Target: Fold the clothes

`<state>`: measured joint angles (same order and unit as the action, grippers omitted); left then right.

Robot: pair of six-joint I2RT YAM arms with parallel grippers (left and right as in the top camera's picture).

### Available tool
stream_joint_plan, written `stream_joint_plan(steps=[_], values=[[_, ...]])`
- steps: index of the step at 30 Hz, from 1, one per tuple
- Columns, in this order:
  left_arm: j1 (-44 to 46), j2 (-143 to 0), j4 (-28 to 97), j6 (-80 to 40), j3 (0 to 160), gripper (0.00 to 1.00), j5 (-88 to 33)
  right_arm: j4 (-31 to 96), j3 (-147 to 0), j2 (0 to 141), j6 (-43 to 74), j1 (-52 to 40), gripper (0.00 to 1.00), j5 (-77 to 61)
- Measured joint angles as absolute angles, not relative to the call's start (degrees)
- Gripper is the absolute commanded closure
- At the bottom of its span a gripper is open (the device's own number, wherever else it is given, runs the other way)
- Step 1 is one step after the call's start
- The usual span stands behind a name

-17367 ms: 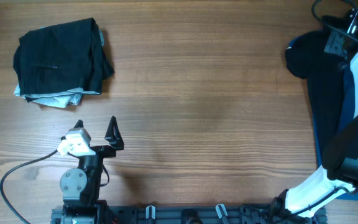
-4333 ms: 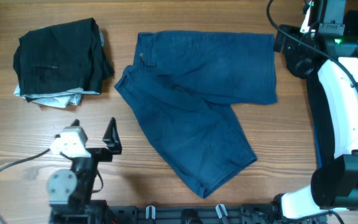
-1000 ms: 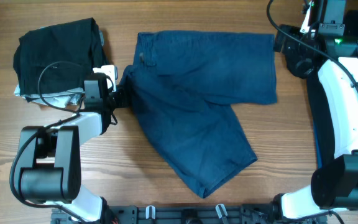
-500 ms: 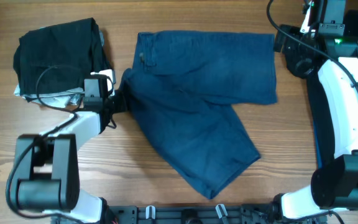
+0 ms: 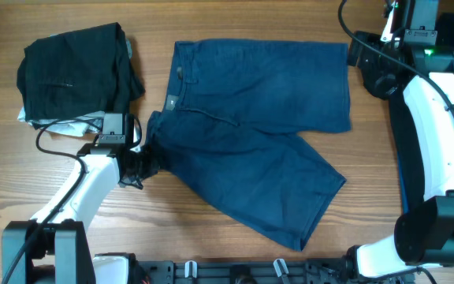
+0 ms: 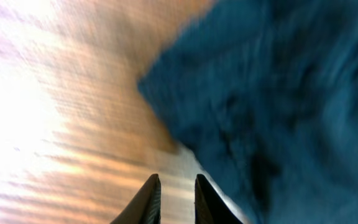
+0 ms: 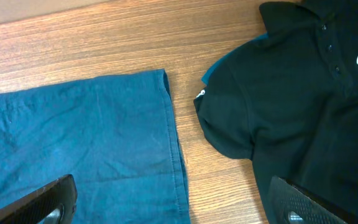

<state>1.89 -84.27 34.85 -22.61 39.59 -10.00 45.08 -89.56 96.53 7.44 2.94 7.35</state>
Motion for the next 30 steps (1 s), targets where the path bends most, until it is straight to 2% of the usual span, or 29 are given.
stream_joint_plan(steps=[4, 6, 11, 13, 16, 20, 26, 30], values=[[1.9, -84.2, 41.6, -23.1, 39.6, 0.73, -15.4, 45.1, -89.6, 96.5, 7.4, 2.9, 0.00, 7.4], [1.9, -84.2, 44.6, -23.1, 39.7, 0.76, -16.5, 45.1, -89.6, 96.5, 7.4, 2.9, 0.00, 7.4], [1.9, -80.9, 50.4, -23.3, 46.2, 0.96, -18.0, 45.1, -89.6, 96.5, 7.4, 2.9, 0.01, 7.4], [1.9, -78.1, 48.5, -23.1, 49.3, 0.96, -18.2, 45.1, -89.6, 96.5, 7.4, 2.9, 0.00, 7.4], [1.9, -74.4, 39.0, -23.0, 50.9, 0.96, -18.1, 45.1, -89.6, 96.5, 7.4, 2.9, 0.00, 7.4], [2.2, -75.7, 32.0, -23.0, 51.2, 0.96, -17.9, 45.0, -89.6, 96.5, 7.4, 2.9, 0.00, 7.4], [3.4, -90.7, 29.1, -22.8, 51.5, 0.96, -17.5, 45.1, -89.5, 96.5, 7.4, 2.9, 0.00, 7.4], [3.4, -94.5, 29.7, -21.3, 51.4, 0.96, -15.3, 45.1, -89.5, 96.5, 7.4, 2.9, 0.00, 7.4]])
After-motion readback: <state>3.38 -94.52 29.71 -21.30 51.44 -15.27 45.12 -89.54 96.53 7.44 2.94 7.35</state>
